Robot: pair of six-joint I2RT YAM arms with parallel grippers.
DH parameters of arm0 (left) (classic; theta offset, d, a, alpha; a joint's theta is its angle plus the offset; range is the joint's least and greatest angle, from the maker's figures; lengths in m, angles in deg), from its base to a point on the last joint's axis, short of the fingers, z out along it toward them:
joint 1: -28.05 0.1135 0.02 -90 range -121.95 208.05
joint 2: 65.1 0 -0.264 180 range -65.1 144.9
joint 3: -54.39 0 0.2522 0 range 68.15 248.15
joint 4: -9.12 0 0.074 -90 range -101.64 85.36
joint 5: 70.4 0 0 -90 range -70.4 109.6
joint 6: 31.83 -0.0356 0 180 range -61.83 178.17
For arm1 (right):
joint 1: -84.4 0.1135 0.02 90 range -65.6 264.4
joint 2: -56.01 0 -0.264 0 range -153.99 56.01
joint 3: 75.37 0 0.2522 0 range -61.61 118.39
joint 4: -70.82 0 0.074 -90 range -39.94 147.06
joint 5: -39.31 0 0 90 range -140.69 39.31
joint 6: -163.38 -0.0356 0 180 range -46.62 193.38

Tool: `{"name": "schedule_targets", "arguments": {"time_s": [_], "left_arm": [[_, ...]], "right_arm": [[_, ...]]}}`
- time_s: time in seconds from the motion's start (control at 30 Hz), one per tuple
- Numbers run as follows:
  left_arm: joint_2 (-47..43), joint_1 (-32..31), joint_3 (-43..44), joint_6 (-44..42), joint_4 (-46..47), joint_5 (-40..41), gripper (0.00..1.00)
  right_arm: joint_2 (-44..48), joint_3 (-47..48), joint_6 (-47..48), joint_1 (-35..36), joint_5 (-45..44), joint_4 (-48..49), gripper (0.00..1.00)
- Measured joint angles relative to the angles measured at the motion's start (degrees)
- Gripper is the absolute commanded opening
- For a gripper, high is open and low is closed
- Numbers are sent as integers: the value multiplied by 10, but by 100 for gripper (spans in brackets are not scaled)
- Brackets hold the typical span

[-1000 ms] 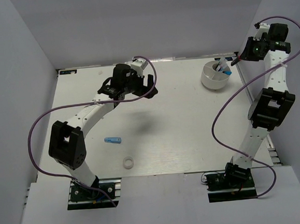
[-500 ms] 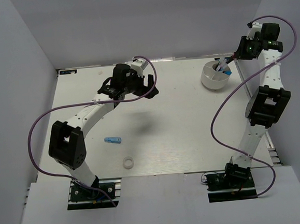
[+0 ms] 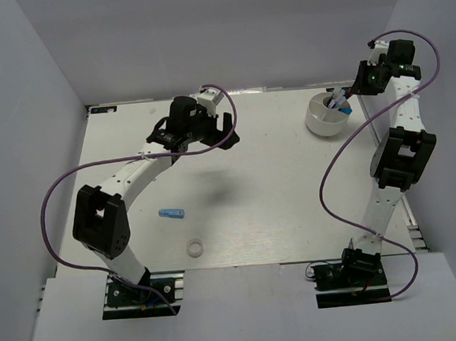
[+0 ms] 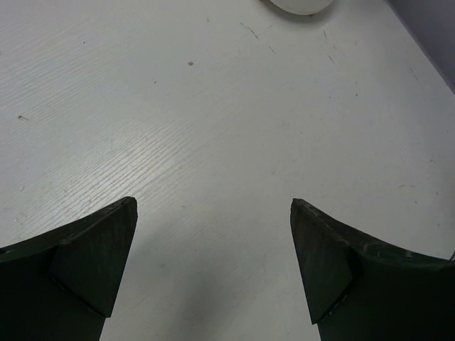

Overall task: Sort the stationery into containers
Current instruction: Place the pen in the storage box, then pick up the stationery from the center of the board.

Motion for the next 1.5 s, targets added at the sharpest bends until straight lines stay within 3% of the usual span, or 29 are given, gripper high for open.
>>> {"name": "schedule_targets", "arguments": {"time_s": [0.13, 0.17, 0.2, 0.23, 0.4, 0.73, 0.93, 1.1, 1.23, 1.33, 1.5], "left_arm": [[0, 4, 0, 0, 0, 1, 98], [0, 4, 0, 0, 0, 3, 98], [0, 5, 0, 0, 0, 4, 98], [0, 5, 0, 0, 0, 6, 98], [0, 9, 0, -5, -13, 23, 98], [-50, 54, -12, -108, -104, 8, 98], [-116, 108, -51, -237, -196, -23, 85], [-120, 132, -120, -414, -315, -37, 83], [-130, 133, -230, -528, -366, -27, 83], [-153, 133, -300, -574, -373, -12, 82], [-169, 133, -317, -607, -349, -3, 81]], "right_arm": [[-10, 0, 3, 4, -17, 0, 4], [-12, 0, 4, 4, -21, 0, 11], [-12, 0, 4, 4, -22, 0, 28], [-14, 0, 5, 4, -25, 0, 36], [-14, 0, 9, 4, -26, 0, 50], [7, -10, 10, 3, -6, -14, 50], [108, -27, 13, 3, 56, -41, 50], [208, -43, 33, 9, 130, -67, 50], [264, -116, 58, 31, 170, -85, 49], [271, -165, 70, 51, 185, -107, 50], [268, -192, 83, 75, 189, -135, 50]]}}
